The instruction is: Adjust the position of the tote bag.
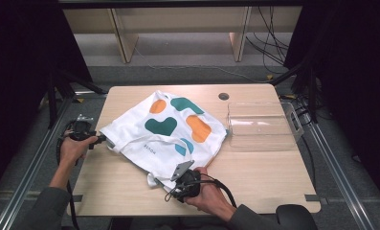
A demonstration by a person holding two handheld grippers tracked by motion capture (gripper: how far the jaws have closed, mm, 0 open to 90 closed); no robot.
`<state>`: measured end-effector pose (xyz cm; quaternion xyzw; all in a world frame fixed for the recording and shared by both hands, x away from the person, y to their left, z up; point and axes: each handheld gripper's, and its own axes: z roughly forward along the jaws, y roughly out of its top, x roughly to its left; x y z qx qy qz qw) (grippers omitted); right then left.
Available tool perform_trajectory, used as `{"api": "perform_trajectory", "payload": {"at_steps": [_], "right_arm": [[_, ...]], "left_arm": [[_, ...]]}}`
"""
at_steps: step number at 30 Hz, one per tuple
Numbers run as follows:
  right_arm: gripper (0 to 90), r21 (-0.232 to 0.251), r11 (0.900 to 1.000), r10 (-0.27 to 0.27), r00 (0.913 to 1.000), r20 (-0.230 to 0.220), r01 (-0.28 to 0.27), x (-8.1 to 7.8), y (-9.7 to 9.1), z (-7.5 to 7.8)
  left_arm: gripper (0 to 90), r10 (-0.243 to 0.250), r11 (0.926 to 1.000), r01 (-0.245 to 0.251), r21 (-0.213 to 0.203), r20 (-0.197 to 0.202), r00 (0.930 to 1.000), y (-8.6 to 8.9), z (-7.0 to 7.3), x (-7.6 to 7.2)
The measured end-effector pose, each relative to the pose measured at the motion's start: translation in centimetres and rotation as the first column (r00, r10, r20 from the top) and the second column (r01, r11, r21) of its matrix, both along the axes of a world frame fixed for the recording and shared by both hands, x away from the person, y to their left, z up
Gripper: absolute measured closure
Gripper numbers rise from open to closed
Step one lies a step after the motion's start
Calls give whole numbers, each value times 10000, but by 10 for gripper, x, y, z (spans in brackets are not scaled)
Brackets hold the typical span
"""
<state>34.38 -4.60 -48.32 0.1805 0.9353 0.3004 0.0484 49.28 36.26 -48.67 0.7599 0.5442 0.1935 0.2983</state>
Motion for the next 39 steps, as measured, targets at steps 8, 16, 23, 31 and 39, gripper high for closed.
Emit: {"api": "perform_trajectory", "payload": {"at_steps": [8, 16, 23, 31, 39], "right_arm": [[553, 135, 9999, 2, 9999, 136, -4, -1, -1, 1], [611, 193, 9998, 79, 10000, -11, -79, -5, 0, 1], [700, -223, 9986, 473, 9988, 100, -470, -5, -2, 2], [845, -957, 9924, 834, 9943, 668, -768, 2, -23, 7], [873, -1064, 9943, 56, 9934, 1144, 67, 13, -74, 14]], "left_arm": [[604, -1082, 9925, 1079, -570, -21, 9941, 5, -3, 18], [833, -1292, 9897, 1303, -588, 224, 9914, 10, -2, 15], [838, -1383, 9904, 1384, 0, 365, 9897, 9, 14, -11], [836, -1375, 9904, 1373, 154, 152, 9904, 5, 18, -62], [831, -2317, 9714, 2311, 539, 61, 9728, -34, 26, -116]]}}
